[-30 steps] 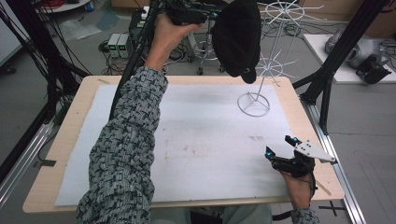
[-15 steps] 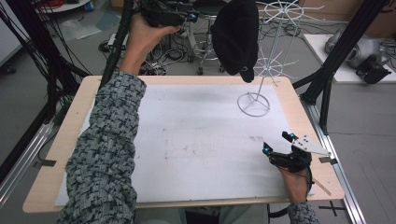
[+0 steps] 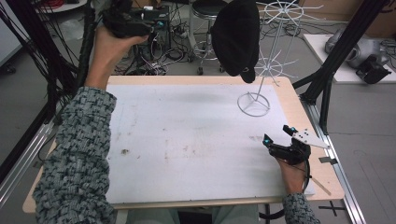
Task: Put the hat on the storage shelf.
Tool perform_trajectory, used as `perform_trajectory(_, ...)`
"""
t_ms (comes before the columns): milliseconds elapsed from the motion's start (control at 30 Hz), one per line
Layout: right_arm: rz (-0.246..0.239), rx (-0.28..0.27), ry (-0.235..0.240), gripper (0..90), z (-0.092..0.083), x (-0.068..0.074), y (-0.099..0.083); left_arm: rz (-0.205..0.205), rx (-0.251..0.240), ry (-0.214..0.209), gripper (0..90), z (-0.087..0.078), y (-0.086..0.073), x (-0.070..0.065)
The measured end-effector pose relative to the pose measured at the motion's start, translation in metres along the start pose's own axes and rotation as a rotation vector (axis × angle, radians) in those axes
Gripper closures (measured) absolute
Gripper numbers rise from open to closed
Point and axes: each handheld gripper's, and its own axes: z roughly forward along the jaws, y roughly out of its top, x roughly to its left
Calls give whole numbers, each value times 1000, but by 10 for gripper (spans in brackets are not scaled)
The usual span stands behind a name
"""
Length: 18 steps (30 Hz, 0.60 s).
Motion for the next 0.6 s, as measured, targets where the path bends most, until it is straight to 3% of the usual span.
perform_trajectory(67, -5, 1, -2, 100, 1, -1, 1, -11, 1, -2, 522, -2, -2, 0)
perform_trajectory(100, -15, 1, -6, 100, 4, -1, 2, -12, 29, 19, 511, -12, -10, 0)
perform_trajectory(167, -11, 1, -6, 100, 6, -2, 2, -5, 27, 31, 506, -17, -15, -1)
perform_trajectory(300, -6, 1, -5, 100, 10, -4, 4, -35, 49, 67, 469, -41, -38, -2)
perform_trajectory(533, 11, -6, -4, 100, 15, -4, 7, -55, 47, 106, 434, -75, -68, -6)
perform_trajectory(600, 20, -10, 1, 100, 18, -4, 7, -58, 47, 109, 423, -78, -70, -6)
